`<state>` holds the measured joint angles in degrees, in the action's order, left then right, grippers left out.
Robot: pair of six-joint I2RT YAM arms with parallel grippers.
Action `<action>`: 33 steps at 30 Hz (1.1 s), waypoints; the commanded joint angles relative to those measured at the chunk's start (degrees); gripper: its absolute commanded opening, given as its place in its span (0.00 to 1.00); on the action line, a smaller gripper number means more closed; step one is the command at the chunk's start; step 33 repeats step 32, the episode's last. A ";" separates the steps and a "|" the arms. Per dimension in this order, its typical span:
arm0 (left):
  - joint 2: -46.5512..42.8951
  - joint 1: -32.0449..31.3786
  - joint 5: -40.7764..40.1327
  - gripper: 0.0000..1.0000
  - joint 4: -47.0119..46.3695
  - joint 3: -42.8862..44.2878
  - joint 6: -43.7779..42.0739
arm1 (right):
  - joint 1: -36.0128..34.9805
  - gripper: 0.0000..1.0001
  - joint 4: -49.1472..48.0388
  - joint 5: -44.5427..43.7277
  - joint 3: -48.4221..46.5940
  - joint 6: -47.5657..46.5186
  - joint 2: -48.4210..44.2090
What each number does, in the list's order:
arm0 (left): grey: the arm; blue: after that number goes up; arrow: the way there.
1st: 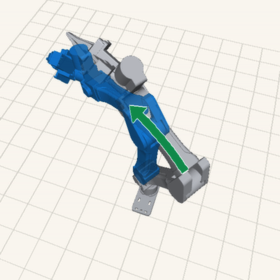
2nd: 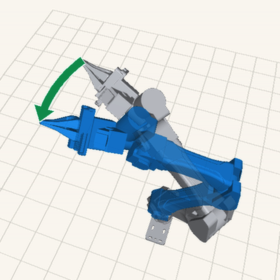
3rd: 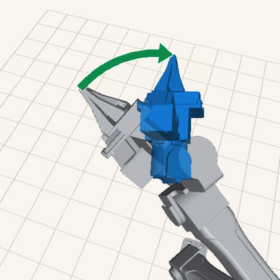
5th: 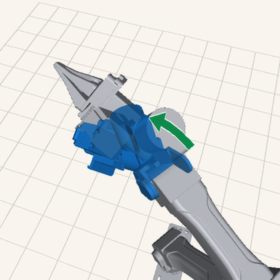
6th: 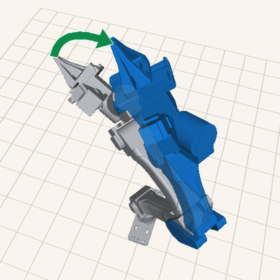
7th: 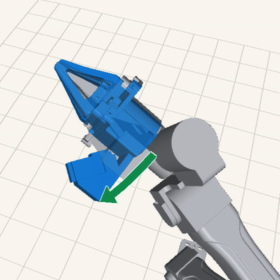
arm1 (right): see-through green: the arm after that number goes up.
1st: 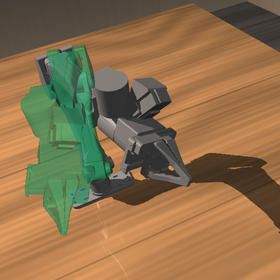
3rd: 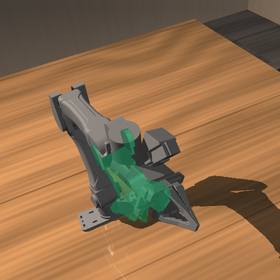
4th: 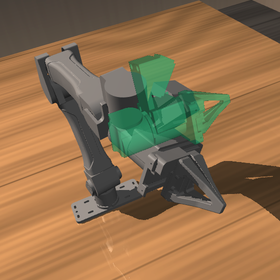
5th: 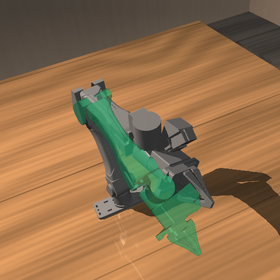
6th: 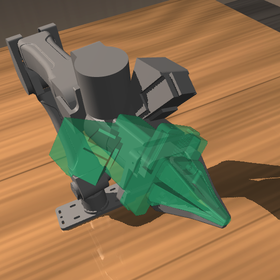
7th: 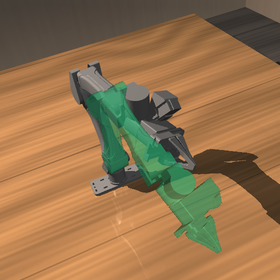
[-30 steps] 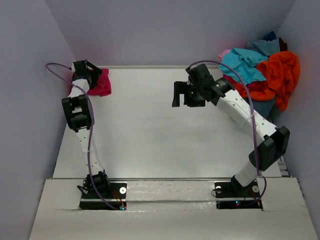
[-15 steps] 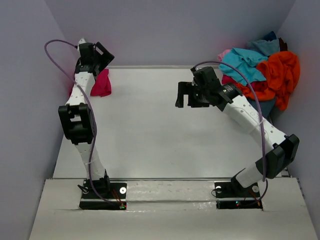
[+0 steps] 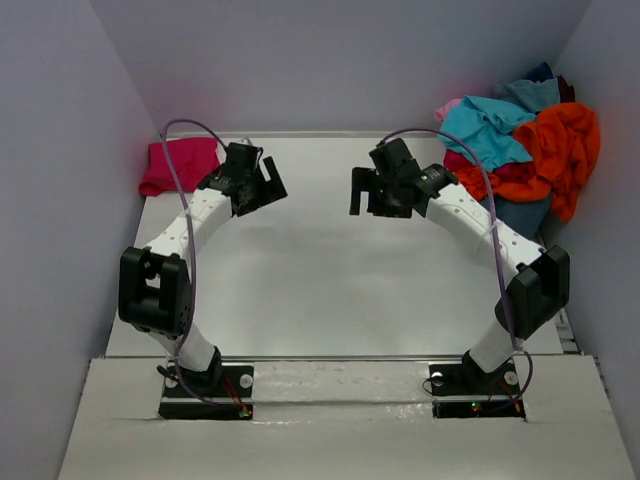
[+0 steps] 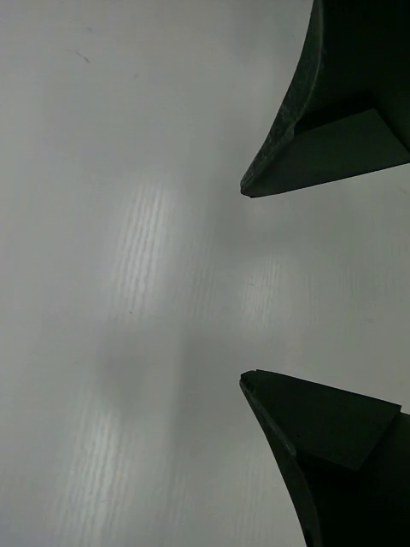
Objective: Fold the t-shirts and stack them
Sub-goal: Neatly place the folded tshirt to the corner
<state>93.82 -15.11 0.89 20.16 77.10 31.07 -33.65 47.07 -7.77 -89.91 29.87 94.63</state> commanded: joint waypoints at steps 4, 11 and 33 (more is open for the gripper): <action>-13.75 -3.60 -7.47 0.94 -0.47 -9.25 -2.76 | 0.78 1.00 -4.79 -3.40 2.02 3.26 -2.17; -10.33 -8.52 -10.46 0.94 0.58 -8.46 -3.21 | 0.78 1.00 -6.64 -4.97 6.85 5.90 -4.71; -7.51 -9.67 -10.29 0.95 0.75 -7.23 -0.75 | 0.78 1.00 -7.78 -7.61 10.63 6.43 -7.09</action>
